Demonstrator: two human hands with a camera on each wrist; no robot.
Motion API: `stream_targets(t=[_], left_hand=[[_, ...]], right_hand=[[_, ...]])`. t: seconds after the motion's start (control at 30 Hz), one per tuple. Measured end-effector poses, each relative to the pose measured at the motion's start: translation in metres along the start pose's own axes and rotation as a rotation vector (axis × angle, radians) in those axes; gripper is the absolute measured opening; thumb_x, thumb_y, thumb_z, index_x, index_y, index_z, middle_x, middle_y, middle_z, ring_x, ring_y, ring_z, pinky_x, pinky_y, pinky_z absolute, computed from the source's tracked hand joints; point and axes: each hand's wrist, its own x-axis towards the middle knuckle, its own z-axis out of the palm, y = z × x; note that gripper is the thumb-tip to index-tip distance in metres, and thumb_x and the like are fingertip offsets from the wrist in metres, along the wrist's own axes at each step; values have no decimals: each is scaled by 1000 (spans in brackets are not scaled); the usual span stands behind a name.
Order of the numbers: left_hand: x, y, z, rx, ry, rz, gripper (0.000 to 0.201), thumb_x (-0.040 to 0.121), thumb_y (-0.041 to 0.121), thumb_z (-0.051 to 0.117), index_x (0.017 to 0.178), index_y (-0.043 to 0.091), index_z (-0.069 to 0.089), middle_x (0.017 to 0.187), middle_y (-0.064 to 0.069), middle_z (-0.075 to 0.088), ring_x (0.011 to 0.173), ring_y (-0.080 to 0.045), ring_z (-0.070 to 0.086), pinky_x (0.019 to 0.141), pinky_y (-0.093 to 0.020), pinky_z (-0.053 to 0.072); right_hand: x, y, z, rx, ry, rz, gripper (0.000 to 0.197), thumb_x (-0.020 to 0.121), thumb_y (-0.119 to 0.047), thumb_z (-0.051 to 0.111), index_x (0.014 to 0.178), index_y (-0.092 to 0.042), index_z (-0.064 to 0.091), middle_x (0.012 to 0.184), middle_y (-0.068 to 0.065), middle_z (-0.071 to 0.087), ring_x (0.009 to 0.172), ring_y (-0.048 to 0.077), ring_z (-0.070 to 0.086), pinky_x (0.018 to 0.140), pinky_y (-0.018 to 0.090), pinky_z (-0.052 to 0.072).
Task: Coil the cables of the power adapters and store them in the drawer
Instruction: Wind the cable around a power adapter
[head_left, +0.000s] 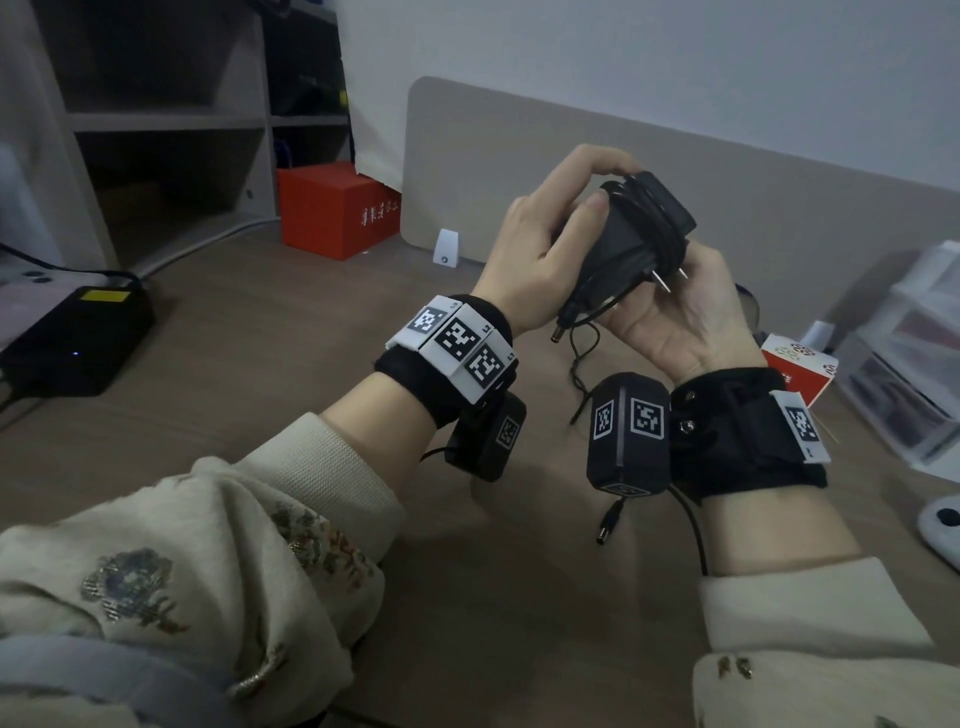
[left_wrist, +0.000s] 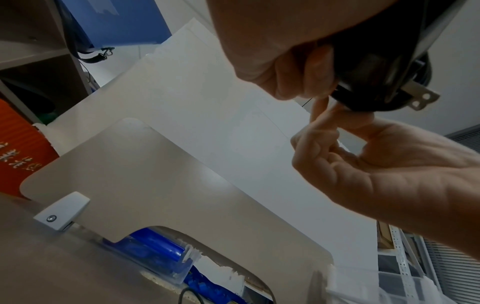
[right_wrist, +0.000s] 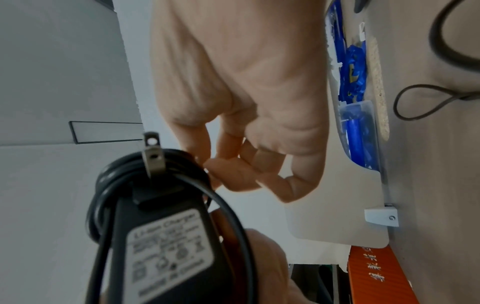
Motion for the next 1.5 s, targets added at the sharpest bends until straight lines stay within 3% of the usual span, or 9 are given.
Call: stream_targets(t=[0.07, 0.13, 0.53, 0.77, 0.9, 1.0, 1.1, 1.27, 1.5], left_hand=[[0, 1, 0, -14, -14, 4, 30, 96, 24, 34, 114, 10, 54, 71, -28, 57, 54, -39, 47, 51, -49, 40], [-1, 1, 1, -8, -41, 25, 28, 96, 24, 34, 113, 14, 54, 76, -30, 60, 58, -41, 51, 53, -52, 41], [-4, -1, 8, -60, -68, 45, 26, 96, 24, 37, 113, 16, 54, 72, -30, 58, 53, -42, 50, 48, -50, 41], [-4, -3, 7, -84, -104, 60, 23, 97, 26, 39, 109, 12, 53, 68, -29, 58, 49, -39, 48, 45, -46, 37], [-4, -5, 6, -80, -44, 24, 20, 96, 21, 42, 101, 6, 54, 57, -25, 53, 45, -31, 45, 43, -35, 33], [-4, -10, 6, -26, 14, -35, 14, 97, 11, 45, 96, 1, 55, 53, -18, 49, 45, -17, 41, 45, -27, 30], [-2, -17, 6, 36, 105, -113, 16, 96, 11, 46, 90, -1, 54, 51, -7, 50, 45, -16, 44, 46, -25, 32], [-1, -27, 6, 141, 149, -247, 14, 97, 20, 47, 85, 13, 50, 55, 5, 55, 51, -11, 53, 49, -21, 39], [3, -31, 7, 295, 140, -402, 28, 102, 38, 45, 79, 22, 44, 72, 1, 63, 73, -17, 62, 64, -27, 44]], right_hand=[[-2, -1, 3, -49, 14, -1, 51, 76, -33, 76, 115, -4, 59, 119, 15, 56, 112, 30, 53, 108, 45, 35], [-5, -3, 4, -69, 26, 26, 49, 93, -51, 52, 104, -6, 67, 106, 12, 67, 104, 28, 63, 103, 46, 44], [-12, -8, 12, -129, 43, -27, 57, 101, -31, 41, 60, -11, 74, 71, 5, 69, 68, 17, 67, 74, 31, 53], [-11, -5, 13, -82, 134, -59, 19, 78, -24, 59, 69, -8, 65, 71, 7, 60, 67, 18, 60, 69, 29, 49], [-7, -5, 13, -143, 121, -76, 30, 98, -29, 51, 84, -7, 64, 76, 7, 64, 70, 18, 64, 63, 28, 55], [3, -3, 8, -269, 300, -147, 43, 94, -44, 56, 102, -4, 69, 95, 13, 66, 87, 25, 65, 75, 35, 55], [8, -1, 7, -373, 364, -178, 64, 90, -59, 53, 118, -3, 66, 103, 11, 62, 91, 24, 59, 66, 33, 46], [9, 5, 8, -530, 310, -106, 44, 93, -58, 49, 106, -21, 70, 88, -7, 67, 80, 11, 61, 68, 28, 44], [11, 11, 11, -644, 329, -52, 46, 93, -57, 52, 121, -22, 60, 111, -2, 66, 99, 18, 66, 78, 37, 51]])
